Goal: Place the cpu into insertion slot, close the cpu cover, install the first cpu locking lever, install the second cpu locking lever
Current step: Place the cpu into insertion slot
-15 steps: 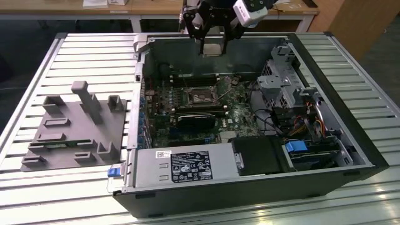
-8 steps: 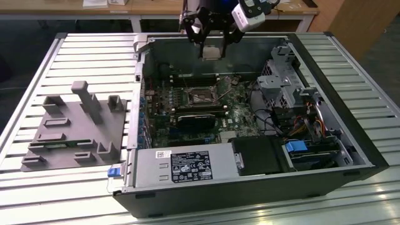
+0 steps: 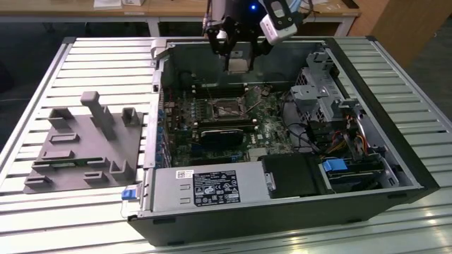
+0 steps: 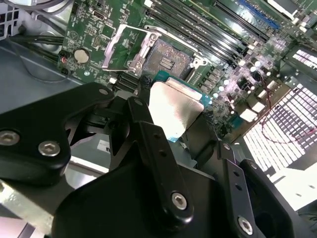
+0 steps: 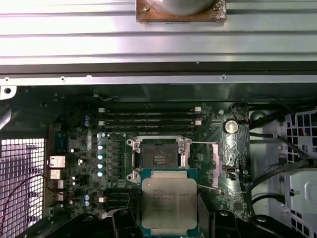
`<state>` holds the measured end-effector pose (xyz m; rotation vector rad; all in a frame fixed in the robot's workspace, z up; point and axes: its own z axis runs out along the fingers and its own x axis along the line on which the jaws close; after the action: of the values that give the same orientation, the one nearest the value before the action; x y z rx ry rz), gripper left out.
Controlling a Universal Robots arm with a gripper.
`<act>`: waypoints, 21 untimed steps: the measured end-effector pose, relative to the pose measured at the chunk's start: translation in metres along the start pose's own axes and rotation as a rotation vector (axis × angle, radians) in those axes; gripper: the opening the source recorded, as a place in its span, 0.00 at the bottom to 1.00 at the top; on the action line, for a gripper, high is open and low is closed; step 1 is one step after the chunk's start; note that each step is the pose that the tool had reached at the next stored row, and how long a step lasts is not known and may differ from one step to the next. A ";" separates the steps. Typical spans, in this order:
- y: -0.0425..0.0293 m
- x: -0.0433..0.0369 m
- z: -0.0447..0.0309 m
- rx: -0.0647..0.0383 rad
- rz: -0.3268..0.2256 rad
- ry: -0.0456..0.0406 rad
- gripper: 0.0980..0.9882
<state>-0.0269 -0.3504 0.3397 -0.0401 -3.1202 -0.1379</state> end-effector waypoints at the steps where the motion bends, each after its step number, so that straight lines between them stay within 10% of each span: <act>1: -0.0002 0.0001 0.0018 0.000 0.000 0.0000 0.49; 21: -0.0027 0.0025 0.0297 -0.001 0.040 -0.0038 0.49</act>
<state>-0.0300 -0.3504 0.3099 -0.1023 -3.1208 -0.1386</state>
